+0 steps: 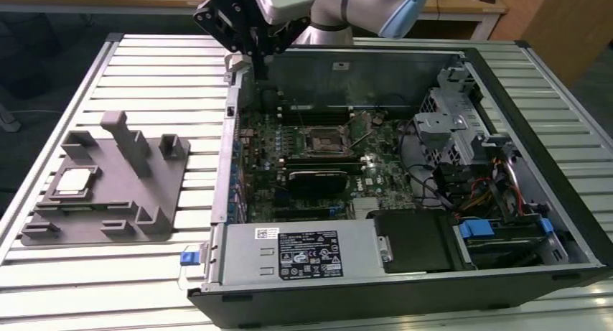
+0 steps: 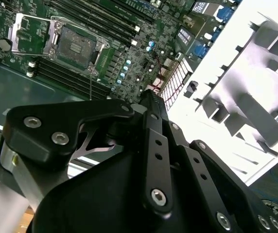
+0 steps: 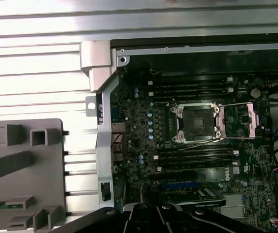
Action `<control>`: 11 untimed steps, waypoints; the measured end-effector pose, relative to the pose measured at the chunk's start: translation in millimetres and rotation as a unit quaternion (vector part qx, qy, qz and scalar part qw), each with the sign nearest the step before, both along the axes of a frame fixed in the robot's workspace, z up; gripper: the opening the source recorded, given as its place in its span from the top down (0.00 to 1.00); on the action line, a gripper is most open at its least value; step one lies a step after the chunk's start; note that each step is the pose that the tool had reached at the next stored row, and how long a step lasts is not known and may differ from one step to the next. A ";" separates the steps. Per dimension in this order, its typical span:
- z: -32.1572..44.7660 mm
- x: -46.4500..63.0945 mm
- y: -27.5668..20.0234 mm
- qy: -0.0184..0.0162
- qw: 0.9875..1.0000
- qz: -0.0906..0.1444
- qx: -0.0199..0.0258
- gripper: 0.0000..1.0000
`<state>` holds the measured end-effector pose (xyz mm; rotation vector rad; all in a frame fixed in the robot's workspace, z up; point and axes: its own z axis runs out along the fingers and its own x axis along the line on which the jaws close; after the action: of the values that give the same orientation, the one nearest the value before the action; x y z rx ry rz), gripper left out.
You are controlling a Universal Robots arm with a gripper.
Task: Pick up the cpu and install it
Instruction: 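Reach for the cpu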
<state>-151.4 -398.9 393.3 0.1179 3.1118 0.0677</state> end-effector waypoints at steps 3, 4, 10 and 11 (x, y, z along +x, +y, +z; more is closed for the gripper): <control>0.0 -3.3 0.0 0.000 1.000 0.000 0.000 0.89; 0.0 -4.5 0.0 0.000 1.000 0.000 0.000 0.89; 0.0 -12.2 0.0 0.000 1.000 0.000 0.000 0.89; 0.0 -13.6 0.0 -0.001 1.000 0.000 0.000 0.89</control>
<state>-165.1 -398.9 393.3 0.1179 3.1107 0.0684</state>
